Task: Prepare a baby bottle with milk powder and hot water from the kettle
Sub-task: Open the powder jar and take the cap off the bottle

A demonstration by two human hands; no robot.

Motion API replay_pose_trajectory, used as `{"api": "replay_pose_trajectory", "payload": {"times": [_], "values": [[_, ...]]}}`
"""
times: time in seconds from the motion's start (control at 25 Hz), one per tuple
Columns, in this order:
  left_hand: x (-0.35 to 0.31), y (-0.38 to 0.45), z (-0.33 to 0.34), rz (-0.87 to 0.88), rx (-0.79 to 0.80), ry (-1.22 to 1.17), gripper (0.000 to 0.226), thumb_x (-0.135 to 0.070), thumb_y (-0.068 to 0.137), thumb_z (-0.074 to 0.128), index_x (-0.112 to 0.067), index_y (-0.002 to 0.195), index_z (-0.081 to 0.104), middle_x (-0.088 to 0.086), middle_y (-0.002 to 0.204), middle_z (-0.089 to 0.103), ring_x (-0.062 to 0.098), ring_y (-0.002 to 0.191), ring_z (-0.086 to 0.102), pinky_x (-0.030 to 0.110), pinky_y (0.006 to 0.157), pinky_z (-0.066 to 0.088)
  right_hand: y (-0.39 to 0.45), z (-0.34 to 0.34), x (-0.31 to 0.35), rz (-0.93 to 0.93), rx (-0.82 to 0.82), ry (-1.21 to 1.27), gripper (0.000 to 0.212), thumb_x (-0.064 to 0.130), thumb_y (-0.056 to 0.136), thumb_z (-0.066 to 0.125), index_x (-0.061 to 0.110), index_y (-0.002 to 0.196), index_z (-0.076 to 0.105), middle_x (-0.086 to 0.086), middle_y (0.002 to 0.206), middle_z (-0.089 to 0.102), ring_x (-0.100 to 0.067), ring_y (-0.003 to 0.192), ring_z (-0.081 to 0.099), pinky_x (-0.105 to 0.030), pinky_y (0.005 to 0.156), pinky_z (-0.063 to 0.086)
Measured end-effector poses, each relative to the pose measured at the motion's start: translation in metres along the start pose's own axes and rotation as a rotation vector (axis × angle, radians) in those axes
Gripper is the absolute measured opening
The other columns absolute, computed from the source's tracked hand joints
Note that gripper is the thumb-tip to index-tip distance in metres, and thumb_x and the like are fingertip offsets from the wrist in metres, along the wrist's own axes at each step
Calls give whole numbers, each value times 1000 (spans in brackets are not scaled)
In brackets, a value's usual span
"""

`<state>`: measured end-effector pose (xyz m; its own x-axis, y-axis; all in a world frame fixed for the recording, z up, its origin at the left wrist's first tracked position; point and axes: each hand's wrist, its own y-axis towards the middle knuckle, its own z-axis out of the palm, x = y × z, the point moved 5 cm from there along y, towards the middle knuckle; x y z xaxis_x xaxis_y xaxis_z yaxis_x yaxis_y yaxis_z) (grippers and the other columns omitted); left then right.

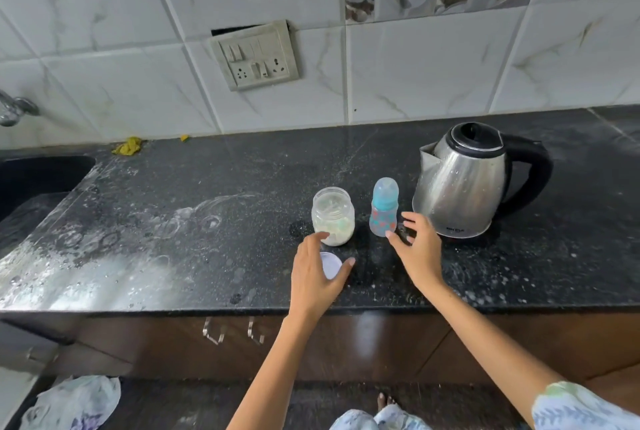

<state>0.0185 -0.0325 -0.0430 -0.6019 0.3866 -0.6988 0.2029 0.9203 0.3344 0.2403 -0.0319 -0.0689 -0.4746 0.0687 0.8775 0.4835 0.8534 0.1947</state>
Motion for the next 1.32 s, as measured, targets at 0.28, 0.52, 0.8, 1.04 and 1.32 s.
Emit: {"api": "replay_pose_trajectory", "payload": {"times": [0.28, 0.52, 0.8, 1.04, 1.32], "values": [[-75, 94, 40, 259, 213, -122, 66, -9, 82, 70, -18, 139, 39, -2, 143, 46, 13, 136, 38, 27, 107, 33, 41, 27, 1, 35, 164, 181, 65, 11, 75, 78, 10, 133, 47, 7, 116, 58, -12, 109, 59, -21, 88, 49], [-66, 147, 64, 155, 491, -165, 63, -6, 77, 74, -26, 132, 50, -2, 126, 60, 19, 91, 64, 28, 76, 48, 53, 20, 5, 72, 405, 306, 44, 9, 85, 71, 24, 121, 52, 7, 111, 63, 2, 103, 60, -7, 81, 45], [-73, 158, 62, 78, 576, -376, 64, -10, 81, 75, -33, 135, 49, 0, 117, 64, 18, 100, 66, 38, 86, 56, 50, -5, 16, 79, 222, 229, 58, 47, 58, 88, 27, 104, 59, 11, 97, 70, -6, 91, 67, -30, 77, 57], [-70, 154, 57, 65, 349, -246, 60, -27, 77, 76, -44, 128, 50, -1, 99, 69, 20, 83, 66, 42, 75, 56, 48, 5, 28, 66, 312, 66, 76, 58, 60, 75, 20, 118, 43, 7, 113, 58, -10, 104, 60, -30, 84, 53], [-74, 143, 35, 74, 203, -256, 57, -26, 73, 83, -32, 123, 56, -15, 106, 68, -1, 93, 64, 14, 75, 51, 55, -5, 31, 18, 321, 118, 77, 53, 50, 86, 22, 112, 54, 8, 101, 65, -9, 90, 64, -25, 74, 55]]}}
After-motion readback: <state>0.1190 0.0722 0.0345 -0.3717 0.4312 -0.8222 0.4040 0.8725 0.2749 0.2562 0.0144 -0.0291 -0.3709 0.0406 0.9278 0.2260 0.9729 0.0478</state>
